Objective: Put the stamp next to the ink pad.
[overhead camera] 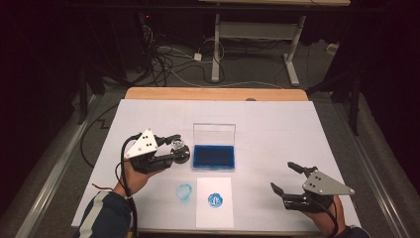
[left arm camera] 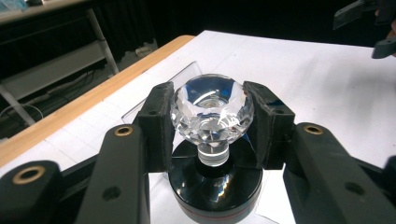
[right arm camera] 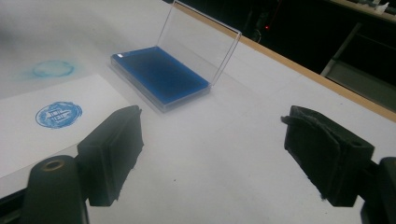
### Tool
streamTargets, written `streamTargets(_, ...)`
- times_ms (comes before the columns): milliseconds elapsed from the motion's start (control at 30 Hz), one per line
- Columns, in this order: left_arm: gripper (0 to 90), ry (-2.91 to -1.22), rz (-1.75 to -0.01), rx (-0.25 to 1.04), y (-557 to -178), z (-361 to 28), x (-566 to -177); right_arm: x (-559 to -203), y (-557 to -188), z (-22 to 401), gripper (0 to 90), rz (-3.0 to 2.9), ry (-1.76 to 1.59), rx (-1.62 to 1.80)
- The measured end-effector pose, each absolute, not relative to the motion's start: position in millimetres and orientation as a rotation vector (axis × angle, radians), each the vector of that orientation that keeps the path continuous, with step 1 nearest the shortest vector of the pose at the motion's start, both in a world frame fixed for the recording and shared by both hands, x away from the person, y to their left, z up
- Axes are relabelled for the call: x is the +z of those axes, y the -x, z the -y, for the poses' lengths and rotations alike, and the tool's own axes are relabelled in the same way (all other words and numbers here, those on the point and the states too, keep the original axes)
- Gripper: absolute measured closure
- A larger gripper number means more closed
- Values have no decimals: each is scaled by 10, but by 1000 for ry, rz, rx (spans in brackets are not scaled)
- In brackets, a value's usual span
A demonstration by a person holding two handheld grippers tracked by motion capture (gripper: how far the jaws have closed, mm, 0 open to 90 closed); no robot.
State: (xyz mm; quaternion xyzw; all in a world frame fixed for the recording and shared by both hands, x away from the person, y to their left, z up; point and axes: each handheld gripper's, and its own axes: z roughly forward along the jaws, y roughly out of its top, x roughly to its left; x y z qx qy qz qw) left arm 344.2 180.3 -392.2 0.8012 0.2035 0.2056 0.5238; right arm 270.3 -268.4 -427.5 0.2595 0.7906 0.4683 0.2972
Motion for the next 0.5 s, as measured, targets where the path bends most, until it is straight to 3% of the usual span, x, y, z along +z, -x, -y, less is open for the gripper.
streamTargets(500,540,-1968,-581,492,-3772,-1815,-4052,-4273,-2697,2670,192,-2102,-671,1245)
